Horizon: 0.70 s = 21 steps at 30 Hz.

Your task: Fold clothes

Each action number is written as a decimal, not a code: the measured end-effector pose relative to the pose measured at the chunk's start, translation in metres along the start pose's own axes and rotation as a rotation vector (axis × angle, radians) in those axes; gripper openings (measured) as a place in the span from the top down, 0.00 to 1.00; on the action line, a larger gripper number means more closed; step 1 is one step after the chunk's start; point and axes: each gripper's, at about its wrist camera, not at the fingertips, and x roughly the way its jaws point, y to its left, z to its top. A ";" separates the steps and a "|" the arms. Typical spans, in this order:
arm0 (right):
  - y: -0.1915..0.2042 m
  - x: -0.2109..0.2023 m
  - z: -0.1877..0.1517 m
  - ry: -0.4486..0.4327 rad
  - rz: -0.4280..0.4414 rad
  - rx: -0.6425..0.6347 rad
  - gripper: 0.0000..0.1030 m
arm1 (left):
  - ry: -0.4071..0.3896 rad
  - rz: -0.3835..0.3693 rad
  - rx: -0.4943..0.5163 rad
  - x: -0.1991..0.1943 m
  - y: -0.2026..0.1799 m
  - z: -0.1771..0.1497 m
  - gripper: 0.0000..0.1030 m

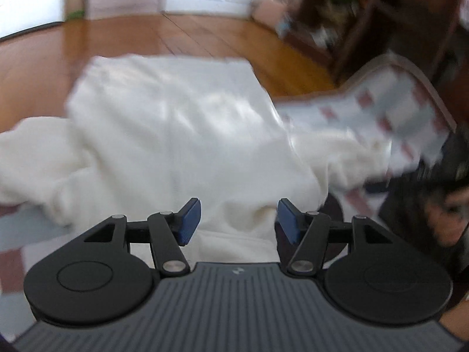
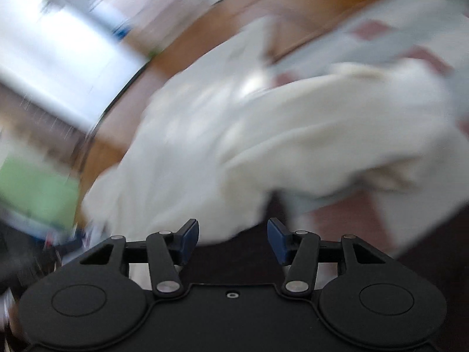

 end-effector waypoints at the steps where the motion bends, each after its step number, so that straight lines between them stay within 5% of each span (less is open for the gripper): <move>1: -0.011 -0.004 0.002 -0.030 -0.016 0.054 0.44 | 0.030 -0.013 0.025 0.018 -0.005 0.002 0.44; 8: -0.047 -0.017 0.006 -0.134 -0.106 0.233 0.42 | 0.151 -0.056 0.212 0.105 -0.044 0.008 0.44; 12: -0.060 -0.028 0.015 -0.175 -0.161 0.277 0.37 | 0.162 -0.045 0.328 0.123 -0.051 0.008 0.42; 17: -0.071 -0.038 0.032 -0.243 -0.231 0.307 0.31 | 0.196 -0.092 0.326 0.137 -0.047 0.014 0.35; 21: -0.073 -0.035 0.071 -0.212 -0.387 0.295 0.30 | 0.208 -0.113 0.429 0.146 -0.059 0.015 0.25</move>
